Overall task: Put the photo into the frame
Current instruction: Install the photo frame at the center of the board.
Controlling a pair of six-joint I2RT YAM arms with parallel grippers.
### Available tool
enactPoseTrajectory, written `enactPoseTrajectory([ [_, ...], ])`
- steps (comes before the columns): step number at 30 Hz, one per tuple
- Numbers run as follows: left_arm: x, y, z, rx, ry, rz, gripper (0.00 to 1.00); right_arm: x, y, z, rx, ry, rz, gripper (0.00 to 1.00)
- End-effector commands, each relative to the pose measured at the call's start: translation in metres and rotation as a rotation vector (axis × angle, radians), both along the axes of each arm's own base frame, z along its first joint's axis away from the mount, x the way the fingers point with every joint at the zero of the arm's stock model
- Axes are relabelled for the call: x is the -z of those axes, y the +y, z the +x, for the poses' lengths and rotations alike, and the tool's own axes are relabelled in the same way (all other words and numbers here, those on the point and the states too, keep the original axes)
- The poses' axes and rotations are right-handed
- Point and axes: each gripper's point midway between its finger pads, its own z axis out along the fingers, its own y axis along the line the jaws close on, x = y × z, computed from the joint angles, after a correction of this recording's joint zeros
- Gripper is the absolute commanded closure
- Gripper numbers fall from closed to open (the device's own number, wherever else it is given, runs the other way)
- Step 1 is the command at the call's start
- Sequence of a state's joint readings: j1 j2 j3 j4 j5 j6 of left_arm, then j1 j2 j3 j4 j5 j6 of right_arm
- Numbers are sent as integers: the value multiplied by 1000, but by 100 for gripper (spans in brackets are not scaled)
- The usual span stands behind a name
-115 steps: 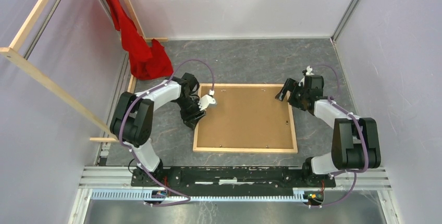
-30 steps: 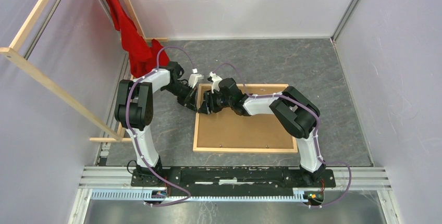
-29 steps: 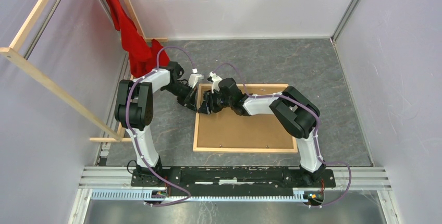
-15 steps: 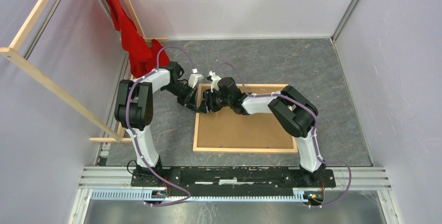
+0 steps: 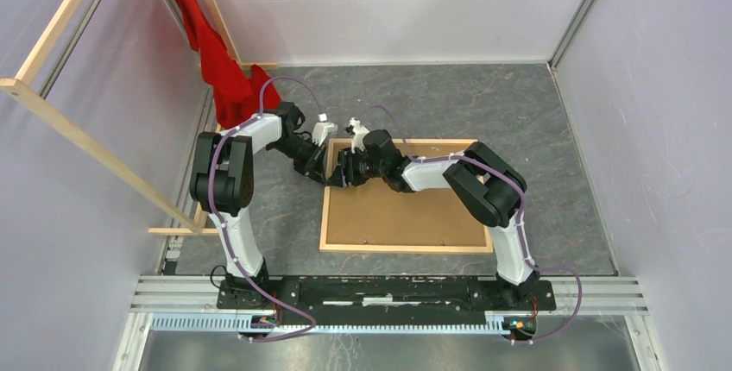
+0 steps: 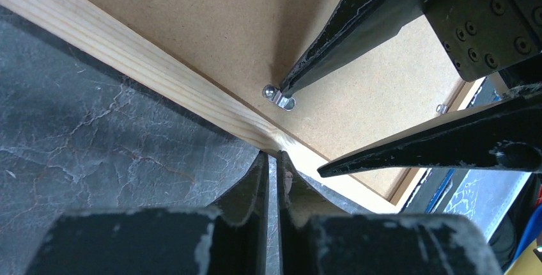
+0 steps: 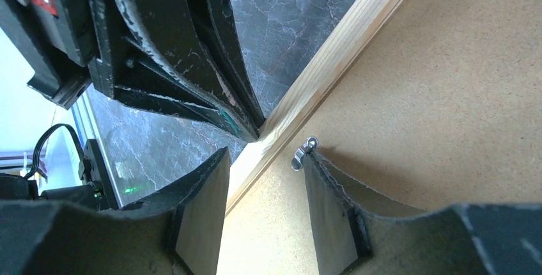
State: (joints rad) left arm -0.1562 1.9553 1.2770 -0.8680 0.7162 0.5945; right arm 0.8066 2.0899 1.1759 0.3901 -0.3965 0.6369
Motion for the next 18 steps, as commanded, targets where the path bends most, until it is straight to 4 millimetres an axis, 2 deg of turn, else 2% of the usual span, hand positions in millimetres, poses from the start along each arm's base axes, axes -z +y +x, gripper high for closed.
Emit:
enactPoseTrajectory([
  [1,11,2,8,20,-36,37,89,2,1,-15,6,-18,27,47],
  [6,10,2,6,22,-37,36,89,-3,-14,-16,44,-37,31,47],
  [18,12,4,7,24,-41,49,90,4,-6,-8,44,-28,19,47],
])
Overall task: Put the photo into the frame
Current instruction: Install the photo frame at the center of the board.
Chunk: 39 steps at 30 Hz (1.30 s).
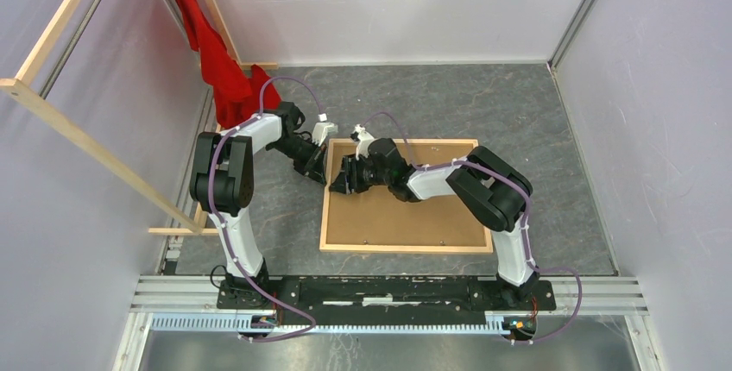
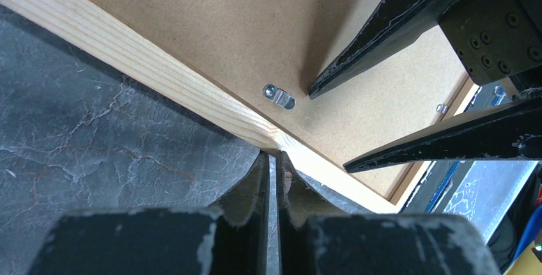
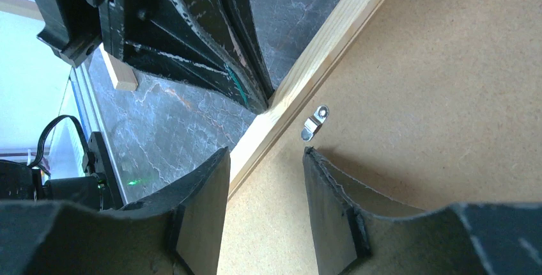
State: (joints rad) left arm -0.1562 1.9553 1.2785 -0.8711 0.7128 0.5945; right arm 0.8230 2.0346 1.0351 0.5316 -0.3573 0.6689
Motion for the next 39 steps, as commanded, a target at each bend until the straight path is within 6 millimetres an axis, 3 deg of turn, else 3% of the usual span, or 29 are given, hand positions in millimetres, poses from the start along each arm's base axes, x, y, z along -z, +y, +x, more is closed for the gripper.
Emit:
enactPoseTrajectory([
  [1,13,4,7,25,-42,47,90,4,6,8,11,-3,-17,48],
  [24,10,5,11,24,-57,53,90,11,21,11,12,37,14,49],
  [39,11,6,10,31,-59,58,90,24,16,17,50,36,-10,50],
])
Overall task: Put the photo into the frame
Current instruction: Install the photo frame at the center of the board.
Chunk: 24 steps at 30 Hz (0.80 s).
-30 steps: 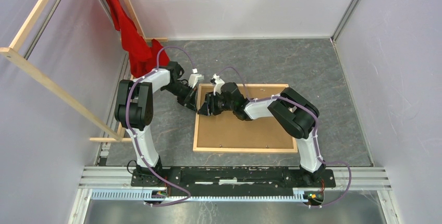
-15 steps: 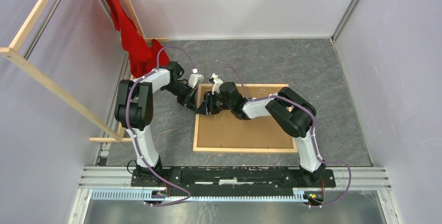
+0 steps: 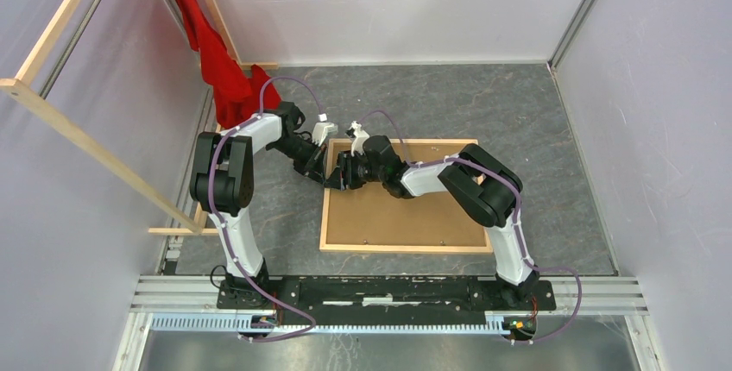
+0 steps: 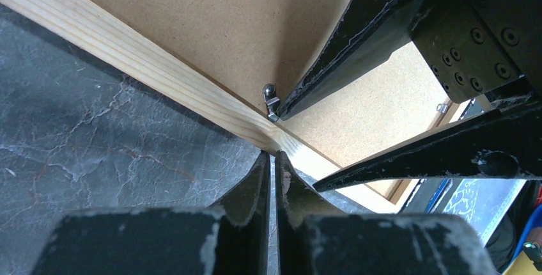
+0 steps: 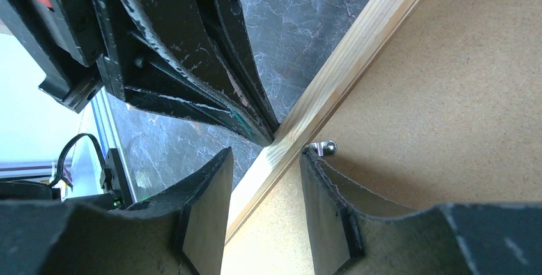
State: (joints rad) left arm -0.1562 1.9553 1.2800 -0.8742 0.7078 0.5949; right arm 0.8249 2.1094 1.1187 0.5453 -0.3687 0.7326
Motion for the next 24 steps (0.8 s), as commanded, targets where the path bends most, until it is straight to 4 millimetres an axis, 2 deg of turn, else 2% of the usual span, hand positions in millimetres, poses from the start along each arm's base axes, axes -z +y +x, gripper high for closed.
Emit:
enactPoseTrajectory([
  [1,11,5,10,32,-61,54,90,21,-2,5,32,-7,-48,50],
  [7,12,7,8,36,-62,60,90,-15,-17,4,56,-99,-36,48],
  [9,12,6,8,35,-61,60,90,-19,-17,3,58,-104,-33,48],
  [18,11,6,9,32,-62,60,90,6,-9,-3,32,-52,-57,48],
  [24,10,6,10,31,-64,61,90,9,-1,0,32,-50,-67,49],
])
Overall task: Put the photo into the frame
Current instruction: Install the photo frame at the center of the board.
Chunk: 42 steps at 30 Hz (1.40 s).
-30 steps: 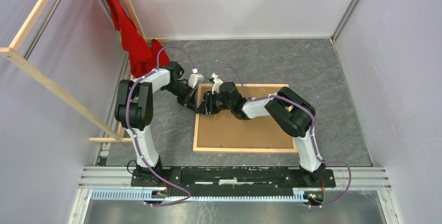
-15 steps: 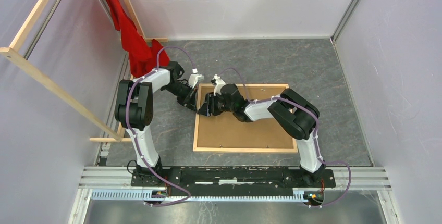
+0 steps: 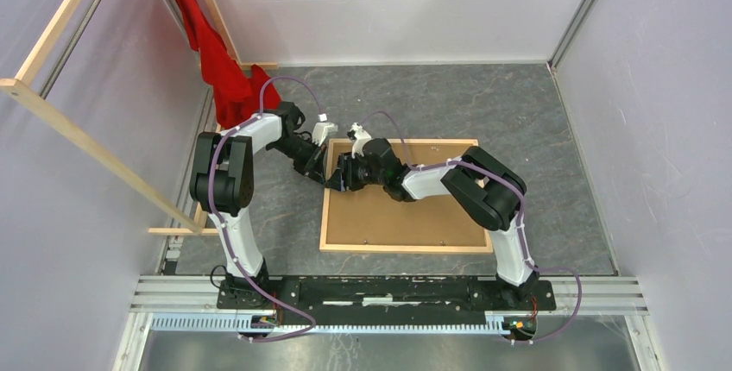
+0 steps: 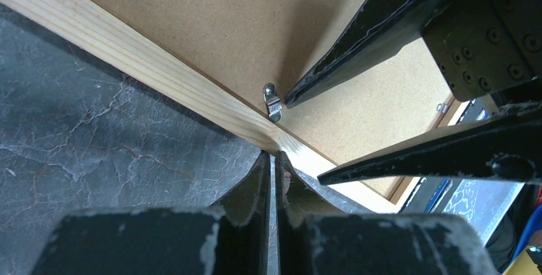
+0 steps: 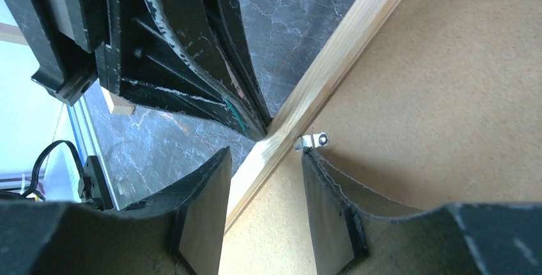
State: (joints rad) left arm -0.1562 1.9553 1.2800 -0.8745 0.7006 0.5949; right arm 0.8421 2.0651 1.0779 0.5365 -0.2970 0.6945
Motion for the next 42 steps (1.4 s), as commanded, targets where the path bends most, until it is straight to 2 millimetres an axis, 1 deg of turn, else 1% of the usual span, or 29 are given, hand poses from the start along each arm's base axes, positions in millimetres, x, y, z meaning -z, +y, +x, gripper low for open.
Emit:
enactPoseTrajectory([
  [1,10,5,10,31,-64,55,90,11,7,4,6,-1,-32,49],
  [7,10,5,10,33,-65,54,90,12,8,12,22,-19,-57,50],
  [11,10,5,9,35,-64,54,90,15,10,13,19,-18,-64,50],
  [15,9,6,9,34,-67,56,90,7,10,10,6,-25,-45,50],
  [17,9,7,8,35,-70,61,90,-7,8,8,3,-46,-29,50],
  [19,6,8,9,42,-74,62,90,-25,6,7,-3,-72,-8,48],
  [21,2,11,10,40,-73,65,90,-52,2,5,-3,-104,23,46],
  [22,0,12,11,41,-76,67,90,-61,-1,4,-1,-117,32,45],
  [24,-4,19,16,31,-94,80,89,-79,-15,3,17,-141,36,41],
  [26,-9,25,21,25,-118,99,88,-94,-41,7,72,-165,23,35],
  [28,-11,30,21,32,-140,121,87,-90,-78,13,158,-160,-21,29],
  [29,-9,32,20,33,-146,131,87,-86,-103,16,218,-154,-53,25],
  [31,-7,36,17,34,-159,148,86,-79,-159,25,353,-151,-118,20],
  [32,-6,36,14,39,-161,152,86,-70,-188,27,424,-139,-152,18],
  [33,-5,37,11,44,-164,153,85,-70,-218,30,501,-138,-178,16],
  [34,-3,37,7,51,-167,158,85,-64,-253,32,599,-139,-239,14],
  [36,0,37,-2,71,-173,169,84,-56,-310,31,757,-139,-353,9],
  [38,3,34,-12,104,-182,183,84,-55,-355,28,880,-143,-427,6],
  [40,7,31,-21,135,-194,206,83,-52,-384,25,954,-132,-440,5],
  [42,10,26,-29,167,-206,223,83,-49,-398,25,983,-116,-440,5],
])
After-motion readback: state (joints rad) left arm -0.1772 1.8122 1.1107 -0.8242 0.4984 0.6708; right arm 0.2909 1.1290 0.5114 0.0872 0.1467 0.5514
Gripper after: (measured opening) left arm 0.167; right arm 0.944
